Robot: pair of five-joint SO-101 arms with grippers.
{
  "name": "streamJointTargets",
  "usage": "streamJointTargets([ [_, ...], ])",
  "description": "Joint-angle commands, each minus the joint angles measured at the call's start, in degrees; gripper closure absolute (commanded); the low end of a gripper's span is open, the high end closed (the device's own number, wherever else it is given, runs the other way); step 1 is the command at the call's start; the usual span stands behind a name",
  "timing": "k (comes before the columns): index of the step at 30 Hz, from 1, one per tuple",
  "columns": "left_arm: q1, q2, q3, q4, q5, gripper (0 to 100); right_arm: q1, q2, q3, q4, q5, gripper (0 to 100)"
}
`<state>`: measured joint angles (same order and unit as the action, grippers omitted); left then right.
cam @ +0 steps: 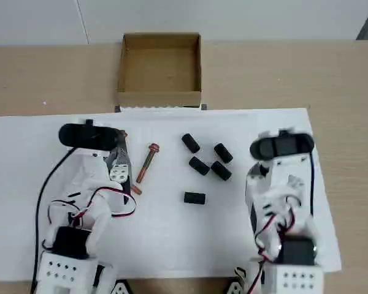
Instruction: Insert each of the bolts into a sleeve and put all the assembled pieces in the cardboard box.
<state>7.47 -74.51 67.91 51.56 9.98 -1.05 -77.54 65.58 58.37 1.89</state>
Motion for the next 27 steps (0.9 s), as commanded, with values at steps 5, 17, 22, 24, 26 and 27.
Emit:
streamJointTargets([
  [5,-2.29,9.58,-13.41,10.81,-0.35,99,-0.22,27.03,-26.73,5.93,-1.41,99.1],
  [17,-14.59,45.54,-41.01,29.36,-3.34,99,-0.40,58.24,-53.63,23.60,4.40,99.1],
  [22,-19.52,56.35,-44.26,27.78,-13.89,99,-0.92,66.77,-62.51,27.65,14.07,99.0],
  [24,-21.27,59.60,-45.05,27.34,-15.12,99,-2.07,70.11,-65.23,28.88,18.64,99.0],
  [26,-21.98,62.68,-46.46,27.25,-15.38,99,-4.26,73.45,-67.34,29.49,20.84,99.0],
  [27,-21.98,63.74,-46.99,27.25,-15.30,99,-5.41,74.95,-68.13,29.58,21.27,98.9],
])
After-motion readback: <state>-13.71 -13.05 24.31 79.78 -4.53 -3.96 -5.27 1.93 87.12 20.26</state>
